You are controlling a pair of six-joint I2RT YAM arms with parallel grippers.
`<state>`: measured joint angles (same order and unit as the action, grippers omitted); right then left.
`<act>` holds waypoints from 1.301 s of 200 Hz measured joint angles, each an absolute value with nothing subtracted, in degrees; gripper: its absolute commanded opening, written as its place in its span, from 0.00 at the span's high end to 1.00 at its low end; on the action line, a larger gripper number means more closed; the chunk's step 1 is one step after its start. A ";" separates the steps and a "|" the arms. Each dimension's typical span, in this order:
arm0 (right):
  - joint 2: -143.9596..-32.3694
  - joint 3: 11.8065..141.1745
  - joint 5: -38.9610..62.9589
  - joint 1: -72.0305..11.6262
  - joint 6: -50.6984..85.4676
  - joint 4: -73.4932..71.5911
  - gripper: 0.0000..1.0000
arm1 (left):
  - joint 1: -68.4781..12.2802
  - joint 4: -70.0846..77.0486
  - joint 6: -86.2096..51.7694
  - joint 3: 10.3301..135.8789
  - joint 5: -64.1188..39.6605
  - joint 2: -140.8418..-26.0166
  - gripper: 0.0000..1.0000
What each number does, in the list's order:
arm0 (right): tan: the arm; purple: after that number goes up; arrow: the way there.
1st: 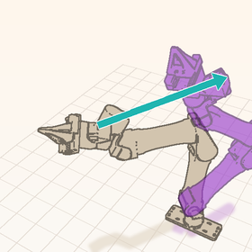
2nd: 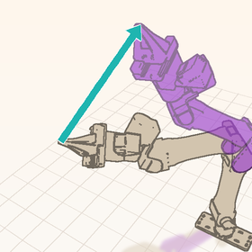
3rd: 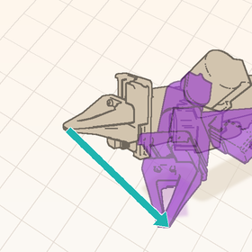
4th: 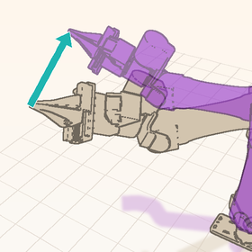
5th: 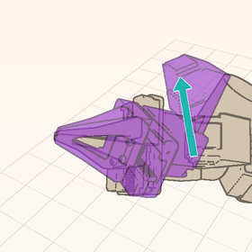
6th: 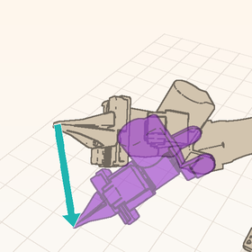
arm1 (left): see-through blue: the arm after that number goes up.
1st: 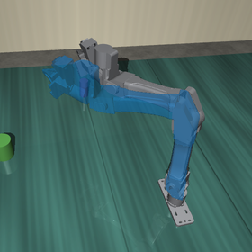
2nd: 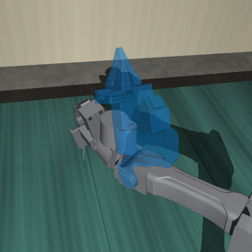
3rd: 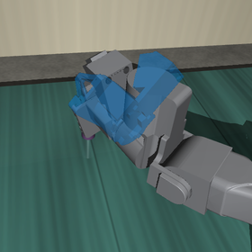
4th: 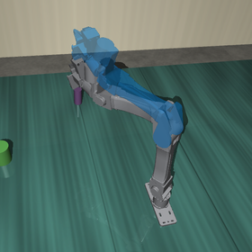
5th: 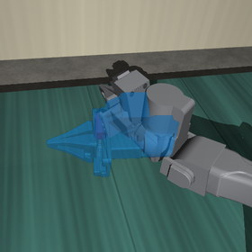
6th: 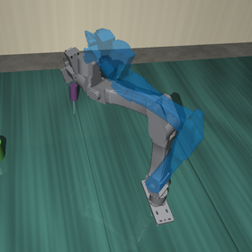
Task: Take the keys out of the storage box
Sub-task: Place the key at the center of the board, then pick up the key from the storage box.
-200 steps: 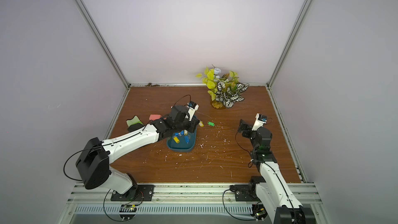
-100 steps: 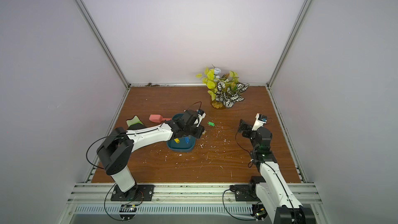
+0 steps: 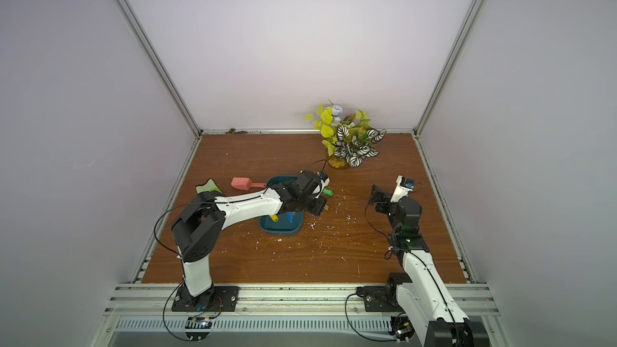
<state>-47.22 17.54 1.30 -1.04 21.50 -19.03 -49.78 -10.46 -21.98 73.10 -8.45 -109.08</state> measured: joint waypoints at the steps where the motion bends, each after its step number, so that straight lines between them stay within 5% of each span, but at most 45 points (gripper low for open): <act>1: -47.22 17.54 1.30 -1.04 21.47 -19.03 0.01 | -49.78 -10.50 -21.98 73.14 -8.45 -109.12 1.00; 128: -47.37 17.54 1.30 -1.04 21.50 -19.05 0.01 | -50.19 -12.27 -21.45 76.36 -10.48 -113.54 0.89; 189: -48.10 17.54 1.76 -1.04 21.43 -19.05 0.01 | -50.22 -11.84 -21.58 76.69 -11.73 -112.84 0.68; 260: -49.67 19.73 3.60 -1.04 20.36 -16.67 0.01 | -50.19 -11.49 -18.44 76.01 -3.14 -99.96 0.22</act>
